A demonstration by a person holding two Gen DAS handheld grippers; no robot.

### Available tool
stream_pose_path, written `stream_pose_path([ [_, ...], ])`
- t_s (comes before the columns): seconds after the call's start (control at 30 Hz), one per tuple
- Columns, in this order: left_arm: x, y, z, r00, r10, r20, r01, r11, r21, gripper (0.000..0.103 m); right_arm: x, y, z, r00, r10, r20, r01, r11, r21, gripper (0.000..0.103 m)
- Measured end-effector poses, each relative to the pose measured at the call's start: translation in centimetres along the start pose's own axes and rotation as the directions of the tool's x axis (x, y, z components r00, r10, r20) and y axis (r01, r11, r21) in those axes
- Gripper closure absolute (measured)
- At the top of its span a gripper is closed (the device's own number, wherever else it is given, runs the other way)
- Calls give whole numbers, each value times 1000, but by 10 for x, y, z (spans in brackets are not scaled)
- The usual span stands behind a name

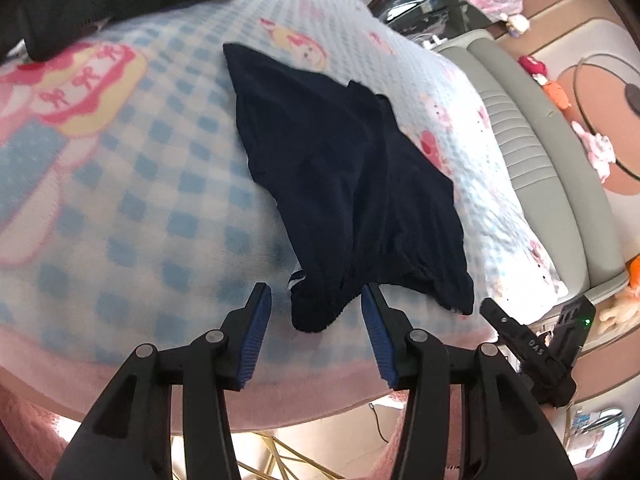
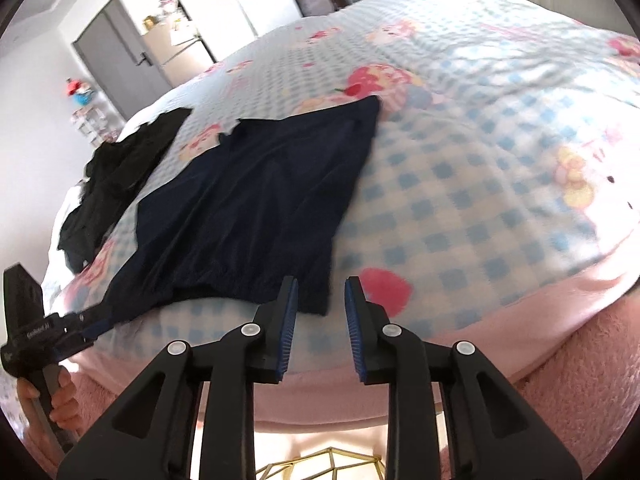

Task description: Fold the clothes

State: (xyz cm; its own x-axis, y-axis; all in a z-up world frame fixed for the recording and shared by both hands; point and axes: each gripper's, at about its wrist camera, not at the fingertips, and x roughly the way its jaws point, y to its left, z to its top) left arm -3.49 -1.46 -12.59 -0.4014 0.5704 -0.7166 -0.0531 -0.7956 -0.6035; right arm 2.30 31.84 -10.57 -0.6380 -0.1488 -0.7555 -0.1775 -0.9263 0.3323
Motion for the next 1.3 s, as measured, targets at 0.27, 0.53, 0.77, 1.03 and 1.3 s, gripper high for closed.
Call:
stream_pose_path([
  [0.27, 12, 5, -2, 997, -78, -16, 77, 997, -26, 54, 6, -11, 2, 998, 34, -48, -33, 999, 31, 79],
  [0.53, 21, 13, 16, 989, -150, 12, 150, 985, -87, 56, 34, 11, 10, 991, 98, -90, -99, 995, -14, 54],
  [0.77, 25, -3, 12, 997, -78, -15, 78, 997, 4, 87, 46, 13, 6, 982, 132, -135, -131, 991, 10, 93],
  [1.03, -1, -7, 11, 990, -139, 28, 139, 990, -3, 91, 14, 6, 6, 975, 200, -100, -193, 978, 75, 96],
  [1.3, -14, 8, 4, 991, -131, 24, 131, 991, -16, 91, 19, 2, -4, 963, 226, -149, -209, 970, 121, 96],
])
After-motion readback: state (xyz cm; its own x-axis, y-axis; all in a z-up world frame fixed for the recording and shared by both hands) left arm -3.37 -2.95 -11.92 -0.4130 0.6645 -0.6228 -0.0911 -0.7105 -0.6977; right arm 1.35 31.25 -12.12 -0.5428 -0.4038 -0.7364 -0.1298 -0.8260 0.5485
